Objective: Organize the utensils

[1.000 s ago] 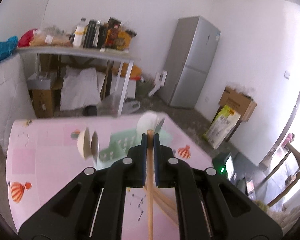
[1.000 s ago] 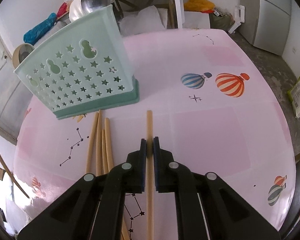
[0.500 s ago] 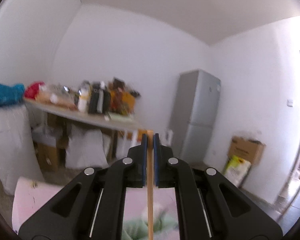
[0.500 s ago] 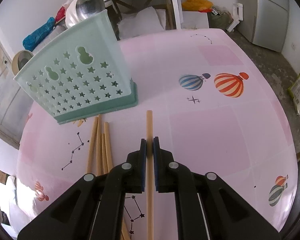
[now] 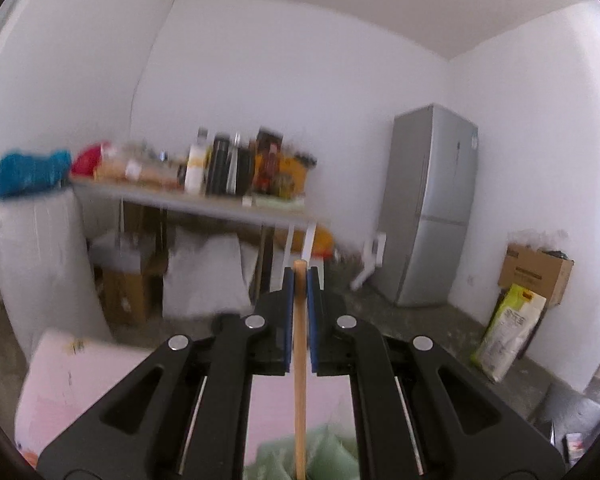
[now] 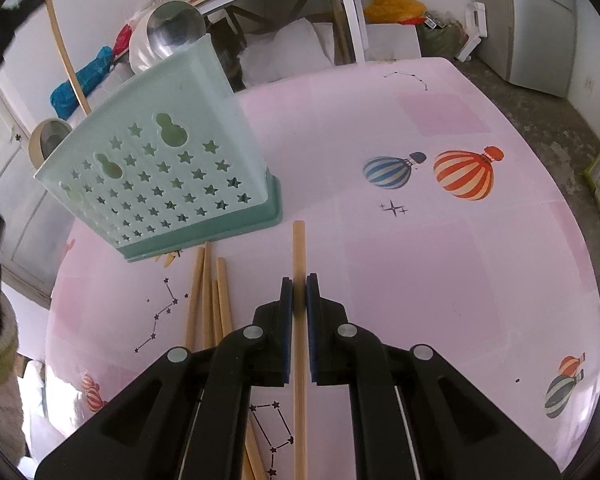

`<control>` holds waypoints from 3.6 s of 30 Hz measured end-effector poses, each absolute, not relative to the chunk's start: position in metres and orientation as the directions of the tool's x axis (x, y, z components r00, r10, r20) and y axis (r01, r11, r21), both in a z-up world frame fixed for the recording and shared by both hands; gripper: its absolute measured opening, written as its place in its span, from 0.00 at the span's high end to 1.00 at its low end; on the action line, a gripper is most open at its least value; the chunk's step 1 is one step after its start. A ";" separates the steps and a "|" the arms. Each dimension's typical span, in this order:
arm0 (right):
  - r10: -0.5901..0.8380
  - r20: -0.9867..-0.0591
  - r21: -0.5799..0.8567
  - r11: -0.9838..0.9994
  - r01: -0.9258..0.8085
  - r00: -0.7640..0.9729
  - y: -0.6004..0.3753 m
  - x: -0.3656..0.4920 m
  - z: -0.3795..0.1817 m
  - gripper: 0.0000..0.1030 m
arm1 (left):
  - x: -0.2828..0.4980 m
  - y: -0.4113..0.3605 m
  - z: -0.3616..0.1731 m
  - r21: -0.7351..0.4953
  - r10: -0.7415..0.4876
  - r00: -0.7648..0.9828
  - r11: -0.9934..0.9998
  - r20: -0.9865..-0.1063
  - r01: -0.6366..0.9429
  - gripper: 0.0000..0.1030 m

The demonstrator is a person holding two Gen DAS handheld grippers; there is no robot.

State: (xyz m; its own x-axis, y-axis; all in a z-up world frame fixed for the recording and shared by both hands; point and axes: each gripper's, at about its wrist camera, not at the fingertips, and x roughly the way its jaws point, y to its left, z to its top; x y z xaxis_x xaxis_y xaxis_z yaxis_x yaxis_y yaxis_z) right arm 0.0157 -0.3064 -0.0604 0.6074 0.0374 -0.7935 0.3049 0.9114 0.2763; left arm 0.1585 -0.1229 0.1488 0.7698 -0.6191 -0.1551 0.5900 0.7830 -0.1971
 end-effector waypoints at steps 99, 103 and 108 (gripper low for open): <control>-0.074 -0.415 0.379 0.892 0.246 0.907 -0.319 -0.027 0.056 0.53 | 0.069 -0.078 -0.047 -0.174 -0.463 0.417 0.805 -0.782 0.568 0.34; 0.005 -0.563 0.405 0.873 0.271 0.826 -0.315 -0.038 0.013 0.53 | 0.066 -0.082 -0.048 -0.169 -0.457 0.413 0.805 -0.787 0.569 0.34; 0.088 -0.688 0.398 0.876 0.273 0.720 -0.299 -0.044 -0.033 0.53 | 0.062 -0.087 -0.050 -0.158 -0.448 0.411 0.805 -0.794 0.571 0.33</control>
State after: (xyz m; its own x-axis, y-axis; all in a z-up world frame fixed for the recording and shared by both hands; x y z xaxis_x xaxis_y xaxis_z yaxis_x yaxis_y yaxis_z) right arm -0.0441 -0.2986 -0.0330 0.7200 0.0879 -0.6884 0.2733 0.8759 0.3976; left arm 0.0617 -0.0869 -0.0502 0.4105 -0.4475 -0.7945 0.5713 0.8053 -0.1584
